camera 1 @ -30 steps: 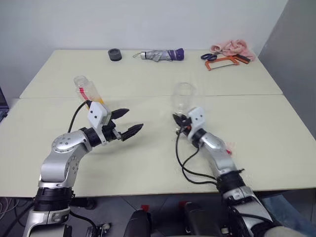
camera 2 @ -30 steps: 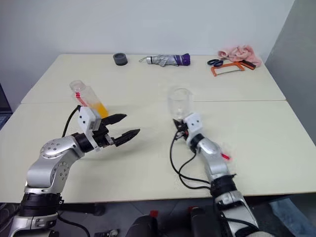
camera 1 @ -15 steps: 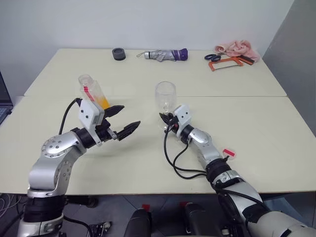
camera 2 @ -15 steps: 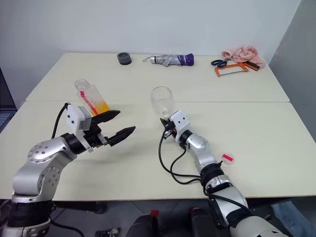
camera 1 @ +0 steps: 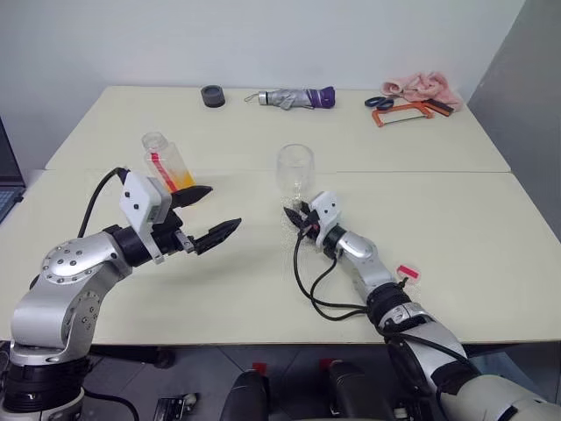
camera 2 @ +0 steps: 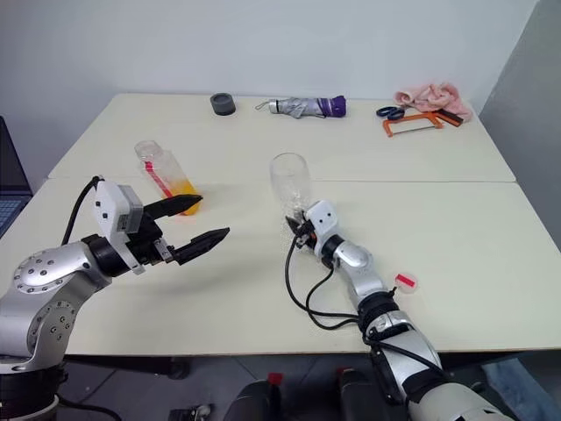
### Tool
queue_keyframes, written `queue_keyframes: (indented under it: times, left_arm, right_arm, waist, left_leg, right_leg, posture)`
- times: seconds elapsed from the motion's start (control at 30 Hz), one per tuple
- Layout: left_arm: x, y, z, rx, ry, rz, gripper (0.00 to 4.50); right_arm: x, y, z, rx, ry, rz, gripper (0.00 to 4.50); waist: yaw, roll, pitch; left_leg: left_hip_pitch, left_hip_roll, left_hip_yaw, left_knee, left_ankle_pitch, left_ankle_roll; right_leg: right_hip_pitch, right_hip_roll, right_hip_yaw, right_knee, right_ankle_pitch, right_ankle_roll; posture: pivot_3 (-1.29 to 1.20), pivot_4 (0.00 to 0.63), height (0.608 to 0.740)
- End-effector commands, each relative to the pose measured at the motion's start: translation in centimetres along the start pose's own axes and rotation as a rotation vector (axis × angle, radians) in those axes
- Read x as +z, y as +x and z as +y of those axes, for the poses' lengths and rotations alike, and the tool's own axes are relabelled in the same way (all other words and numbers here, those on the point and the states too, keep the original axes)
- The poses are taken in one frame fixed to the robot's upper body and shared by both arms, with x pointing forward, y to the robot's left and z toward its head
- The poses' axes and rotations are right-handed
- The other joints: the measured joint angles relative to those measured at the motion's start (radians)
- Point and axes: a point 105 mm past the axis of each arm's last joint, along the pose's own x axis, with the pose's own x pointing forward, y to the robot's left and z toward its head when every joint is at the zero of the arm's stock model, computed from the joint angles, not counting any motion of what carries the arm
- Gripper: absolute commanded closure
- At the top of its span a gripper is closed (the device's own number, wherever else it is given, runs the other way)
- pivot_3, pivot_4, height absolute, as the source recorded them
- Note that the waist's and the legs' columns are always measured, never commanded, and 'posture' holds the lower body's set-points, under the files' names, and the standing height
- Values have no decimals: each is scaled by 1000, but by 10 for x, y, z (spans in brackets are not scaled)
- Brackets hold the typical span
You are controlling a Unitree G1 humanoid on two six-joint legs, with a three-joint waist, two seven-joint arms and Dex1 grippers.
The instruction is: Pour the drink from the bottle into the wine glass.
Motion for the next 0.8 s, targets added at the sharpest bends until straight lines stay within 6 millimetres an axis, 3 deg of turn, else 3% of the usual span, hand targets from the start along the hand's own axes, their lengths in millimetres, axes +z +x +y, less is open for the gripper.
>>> queue_keyframes:
  times: [0.03, 0.17, 0.2, 0.43, 0.8]
  left_arm:
    - [14, 3, -1, -13, 51, -36, 0]
    - [16, 6, -1, -19, 52, -49, 0]
    - [16, 6, -1, -21, 52, -52, 0]
    - [15, 10, 0, -19, 44, -68, 0]
    - [-15, 15, 3, 62, 3, -50, 0]
  right_arm:
    - [8, 2, 2, 18, -21, -29, 1594]
    - [7, 0, 4, 29, -24, -30, 164]
    - [6, -1, 4, 31, -22, -29, 41]
    - [2, -13, 0, 46, -18, -10, 41]
    - [-1, -64, -4, 69, -111, 40, 41]
  waist:
    - [0, 0, 0]
    - [0, 0, 0]
    - [0, 0, 0]
    - [2, 0, 0]
    - [12, 0, 0]
  left_leg:
    - [0, 0, 0, 0, 0, 0]
    - [0, 0, 0, 0, 0, 0]
    - [0, 0, 0, 0, 0, 0]
    - [0, 0, 0, 0, 0, 0]
    - [0, 0, -1, 0, 0, 0]
  right_leg:
    - [0, 0, 0, 0, 0, 0]
    - [0, 0, 0, 0, 0, 0]
    - [0, 0, 0, 0, 0, 0]
    - [0, 0, 0, 0, 0, 0]
    - [0, 0, 0, 0, 0, 0]
  posture:
    - [0, 150, 740]
    - [0, 150, 740]
    - [0, 150, 740]
    - [0, 150, 740]
    - [0, 150, 740]
